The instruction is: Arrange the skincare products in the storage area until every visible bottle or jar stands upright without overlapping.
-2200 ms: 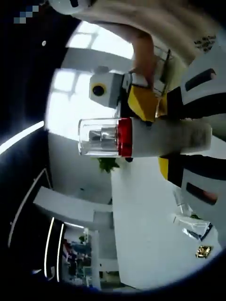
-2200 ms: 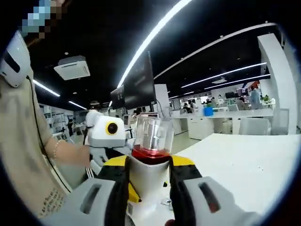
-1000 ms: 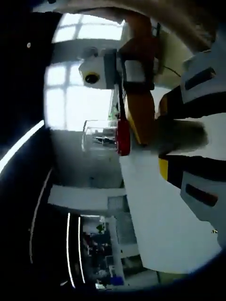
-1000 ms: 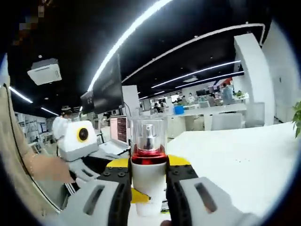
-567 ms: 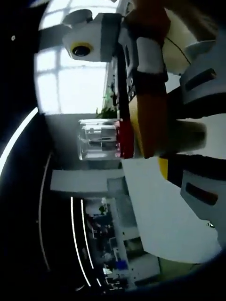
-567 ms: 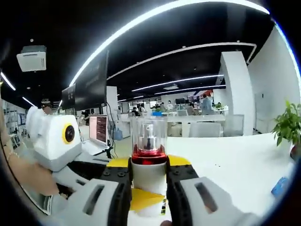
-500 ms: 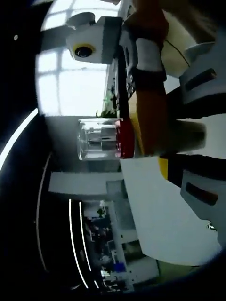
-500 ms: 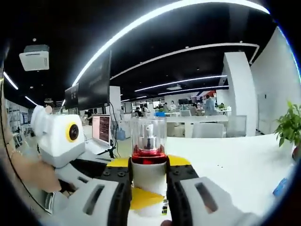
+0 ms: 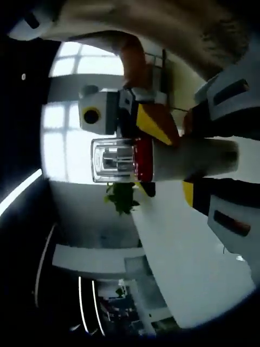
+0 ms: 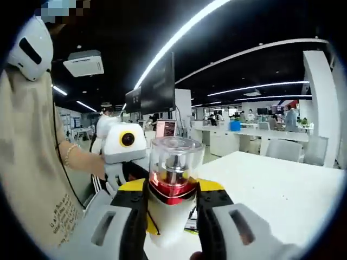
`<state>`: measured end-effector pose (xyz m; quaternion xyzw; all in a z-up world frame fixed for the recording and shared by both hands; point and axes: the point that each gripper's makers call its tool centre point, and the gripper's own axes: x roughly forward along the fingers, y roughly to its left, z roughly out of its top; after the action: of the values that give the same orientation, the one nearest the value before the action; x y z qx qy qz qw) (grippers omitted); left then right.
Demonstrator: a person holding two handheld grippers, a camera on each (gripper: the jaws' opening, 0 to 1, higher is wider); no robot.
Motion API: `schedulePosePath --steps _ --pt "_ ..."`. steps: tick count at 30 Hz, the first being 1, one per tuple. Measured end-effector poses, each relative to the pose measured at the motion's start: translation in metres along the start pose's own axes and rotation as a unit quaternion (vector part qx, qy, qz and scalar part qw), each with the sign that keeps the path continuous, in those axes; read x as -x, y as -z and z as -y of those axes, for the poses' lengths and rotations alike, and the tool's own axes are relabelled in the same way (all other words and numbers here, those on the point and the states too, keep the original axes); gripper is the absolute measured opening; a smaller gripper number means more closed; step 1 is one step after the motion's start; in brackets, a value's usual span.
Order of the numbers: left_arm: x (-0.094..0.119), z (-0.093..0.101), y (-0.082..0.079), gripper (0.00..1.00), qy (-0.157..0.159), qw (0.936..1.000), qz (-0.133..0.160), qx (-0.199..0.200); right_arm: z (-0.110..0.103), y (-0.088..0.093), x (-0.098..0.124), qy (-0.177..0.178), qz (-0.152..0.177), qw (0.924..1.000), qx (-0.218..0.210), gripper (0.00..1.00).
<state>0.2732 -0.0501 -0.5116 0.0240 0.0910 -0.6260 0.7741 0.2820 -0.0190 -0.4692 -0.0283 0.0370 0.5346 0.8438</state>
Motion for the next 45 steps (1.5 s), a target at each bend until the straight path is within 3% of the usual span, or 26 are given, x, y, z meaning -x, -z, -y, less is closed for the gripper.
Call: schedulePosePath --steps 4,8,14,23,45 --pt "-0.004 0.002 0.008 0.24 0.034 0.9994 -0.002 0.004 -0.005 0.008 0.001 -0.021 -0.013 0.9997 0.005 0.31" --pt "-0.009 0.003 0.024 0.24 0.066 0.9973 -0.031 -0.009 -0.008 0.022 -0.002 -0.052 -0.032 0.9975 0.036 0.30" --pt "-0.019 -0.008 0.055 0.24 0.058 0.9948 -0.081 -0.023 0.002 0.056 -0.007 -0.069 -0.060 0.9952 0.037 0.29" --pt "-0.033 -0.020 0.102 0.24 0.046 0.9899 -0.131 -0.027 0.014 0.106 -0.008 -0.061 -0.094 0.9938 0.005 0.29" --pt "-0.054 -0.034 0.169 0.24 0.055 0.9839 -0.170 -0.001 0.028 0.177 -0.014 -0.011 -0.180 0.9837 0.002 0.30"
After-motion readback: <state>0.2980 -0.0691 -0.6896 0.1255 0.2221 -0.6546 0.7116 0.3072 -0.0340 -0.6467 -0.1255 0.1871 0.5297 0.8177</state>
